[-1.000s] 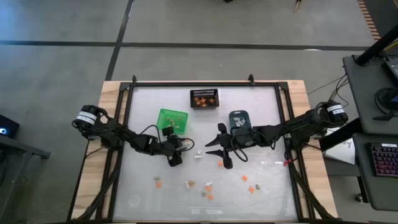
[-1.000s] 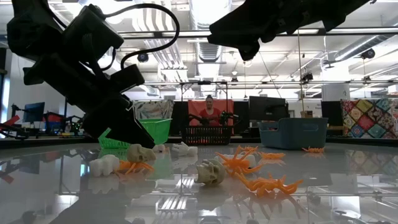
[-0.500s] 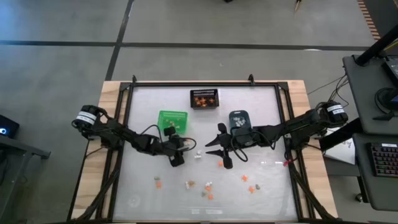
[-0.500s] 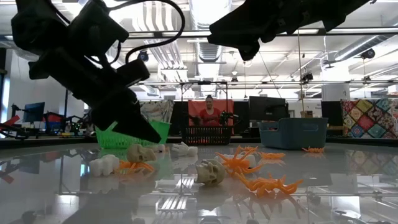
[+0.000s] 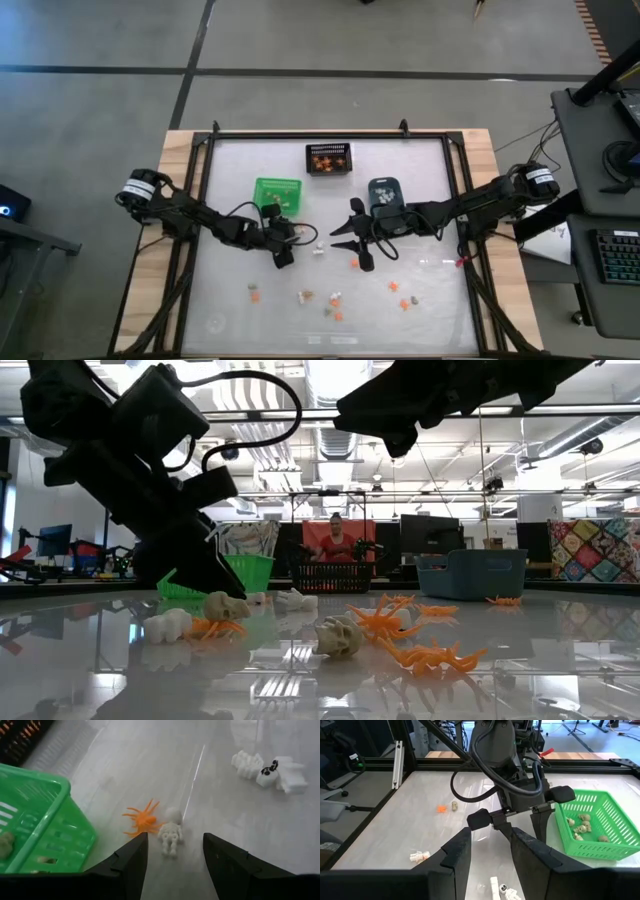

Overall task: Sort Halloween decoration
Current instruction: Put the white skeleton toy into the blue bin

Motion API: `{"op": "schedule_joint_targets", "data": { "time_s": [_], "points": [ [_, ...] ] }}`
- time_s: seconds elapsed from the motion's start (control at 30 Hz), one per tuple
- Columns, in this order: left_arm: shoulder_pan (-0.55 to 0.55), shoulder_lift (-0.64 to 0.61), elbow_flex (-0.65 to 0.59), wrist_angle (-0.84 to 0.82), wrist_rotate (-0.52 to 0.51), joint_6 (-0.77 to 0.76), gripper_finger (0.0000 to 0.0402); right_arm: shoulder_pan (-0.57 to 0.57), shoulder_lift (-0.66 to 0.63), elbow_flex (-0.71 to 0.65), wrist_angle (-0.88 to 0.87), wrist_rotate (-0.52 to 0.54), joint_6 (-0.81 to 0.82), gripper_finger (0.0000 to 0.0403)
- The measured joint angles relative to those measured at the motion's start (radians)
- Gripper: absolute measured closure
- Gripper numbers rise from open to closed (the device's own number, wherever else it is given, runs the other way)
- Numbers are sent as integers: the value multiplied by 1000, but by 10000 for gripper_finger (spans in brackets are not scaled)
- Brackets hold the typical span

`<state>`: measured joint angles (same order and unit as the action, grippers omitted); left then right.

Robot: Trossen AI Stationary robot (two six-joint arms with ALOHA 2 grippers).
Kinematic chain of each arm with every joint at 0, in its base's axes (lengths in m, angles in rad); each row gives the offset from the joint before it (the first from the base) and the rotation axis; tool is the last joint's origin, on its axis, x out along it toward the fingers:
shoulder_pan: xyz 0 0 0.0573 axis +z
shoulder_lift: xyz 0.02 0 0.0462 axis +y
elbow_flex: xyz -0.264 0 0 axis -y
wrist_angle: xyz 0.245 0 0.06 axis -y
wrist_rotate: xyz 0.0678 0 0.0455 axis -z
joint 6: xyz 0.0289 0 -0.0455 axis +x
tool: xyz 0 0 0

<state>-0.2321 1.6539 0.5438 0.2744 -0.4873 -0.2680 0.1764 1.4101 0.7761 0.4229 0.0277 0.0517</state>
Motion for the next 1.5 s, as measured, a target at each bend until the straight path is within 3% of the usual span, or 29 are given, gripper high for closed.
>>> {"op": "schedule_joint_targets", "data": {
  "time_s": [0.2,0.57,1.13,1.5],
  "points": [
    [0,2,0,-6,12,-11,242,0,0,0,0,0,0,275],
    [0,2,0,-10,26,-18,314,0,0,0,0,0,0,275],
    [0,-13,-1,-12,29,-31,395,0,0,0,0,0,1,275],
    [0,-90,-1,-50,34,-31,401,0,0,0,1,0,3,275]
  ]
}}
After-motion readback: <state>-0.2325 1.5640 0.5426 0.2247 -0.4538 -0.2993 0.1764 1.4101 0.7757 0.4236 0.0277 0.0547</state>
